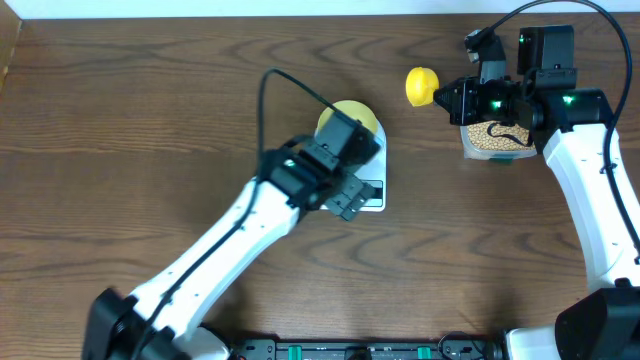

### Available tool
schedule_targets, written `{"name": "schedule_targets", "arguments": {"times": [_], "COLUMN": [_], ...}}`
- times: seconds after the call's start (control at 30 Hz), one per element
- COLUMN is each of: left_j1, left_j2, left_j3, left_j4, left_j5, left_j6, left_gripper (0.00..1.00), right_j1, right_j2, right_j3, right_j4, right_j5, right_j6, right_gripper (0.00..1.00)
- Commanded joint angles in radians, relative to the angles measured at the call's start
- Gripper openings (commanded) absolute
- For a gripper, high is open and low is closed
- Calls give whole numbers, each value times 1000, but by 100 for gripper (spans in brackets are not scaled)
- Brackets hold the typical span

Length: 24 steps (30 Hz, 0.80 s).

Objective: Scoop item into bowl and weigh 50g on scale
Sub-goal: 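Withdraw the left gripper back to the left side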

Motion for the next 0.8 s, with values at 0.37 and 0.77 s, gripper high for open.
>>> {"name": "schedule_targets", "arguments": {"times": [0.37,0.77], "left_j1": [309,504], "left_j2": [-235,-225], "left_j3": [-14,-37], "left_j4": [-241,-232], "left_j5": [344,543], "left_j6": [739,911], "left_gripper": [92,91], "right_j1": [-7,-7], "right_j2": [-5,-5], "right_j3": [21,21], "right_j4": [19,18], "right_j5": [-5,-5], "right_j6": [-18,-19], "right_gripper": [1,1]}}
